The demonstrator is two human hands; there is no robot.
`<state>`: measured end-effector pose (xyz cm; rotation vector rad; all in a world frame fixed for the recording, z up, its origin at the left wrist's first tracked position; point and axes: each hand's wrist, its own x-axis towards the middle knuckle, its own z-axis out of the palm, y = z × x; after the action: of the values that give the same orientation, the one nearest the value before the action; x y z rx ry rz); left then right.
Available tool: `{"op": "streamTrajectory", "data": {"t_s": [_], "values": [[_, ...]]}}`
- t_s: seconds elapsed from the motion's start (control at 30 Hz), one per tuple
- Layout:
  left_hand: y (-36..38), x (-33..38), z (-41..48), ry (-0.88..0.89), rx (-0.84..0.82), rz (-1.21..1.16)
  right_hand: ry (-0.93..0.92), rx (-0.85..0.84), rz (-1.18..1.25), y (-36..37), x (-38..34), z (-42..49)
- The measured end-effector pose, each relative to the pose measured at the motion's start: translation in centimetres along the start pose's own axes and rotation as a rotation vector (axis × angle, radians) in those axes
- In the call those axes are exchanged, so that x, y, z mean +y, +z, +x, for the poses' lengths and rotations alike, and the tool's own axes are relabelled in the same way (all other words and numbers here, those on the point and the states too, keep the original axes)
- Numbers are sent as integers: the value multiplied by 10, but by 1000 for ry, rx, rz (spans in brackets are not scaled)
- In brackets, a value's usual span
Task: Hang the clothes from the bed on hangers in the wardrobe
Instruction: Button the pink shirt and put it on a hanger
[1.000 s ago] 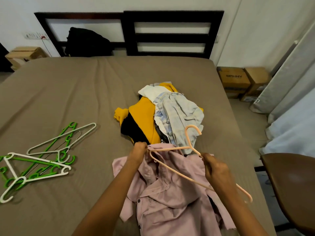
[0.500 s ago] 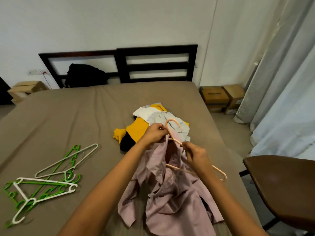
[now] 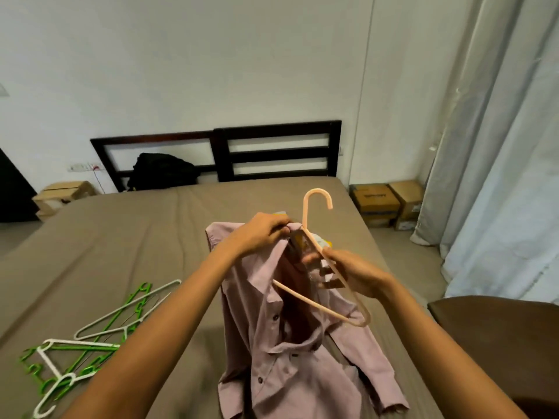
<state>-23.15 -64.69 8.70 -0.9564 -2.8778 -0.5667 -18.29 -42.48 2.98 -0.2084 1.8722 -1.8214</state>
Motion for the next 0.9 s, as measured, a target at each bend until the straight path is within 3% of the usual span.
{"op": "streamTrajectory", "data": {"t_s": [0.07,0.17,0.33,0.4,0.53,0.7,0.77,0.9], "values": [[-7,3,-7,12,-24,16,165,-79,-109,-5,-9,-2],[-19,7,-17,25,-14,30,315,-55,-195,0,-23,-5],[-40,16,-34,43,37,67,203,-80,-304,14,-21,-8],[-42,15,-40,21,34,112,44,68,-489,11,-12,1],[-43,8,-57,-96,71,146,-299,583,-907,1,7,4],[-43,12,-80,-169,182,176,-523,837,-1289,3,12,-16],[-44,17,-87,-216,256,260,-490,860,-1199,19,-9,-32],[-53,28,-97,-254,332,401,-347,731,-751,55,-70,-80]]}}
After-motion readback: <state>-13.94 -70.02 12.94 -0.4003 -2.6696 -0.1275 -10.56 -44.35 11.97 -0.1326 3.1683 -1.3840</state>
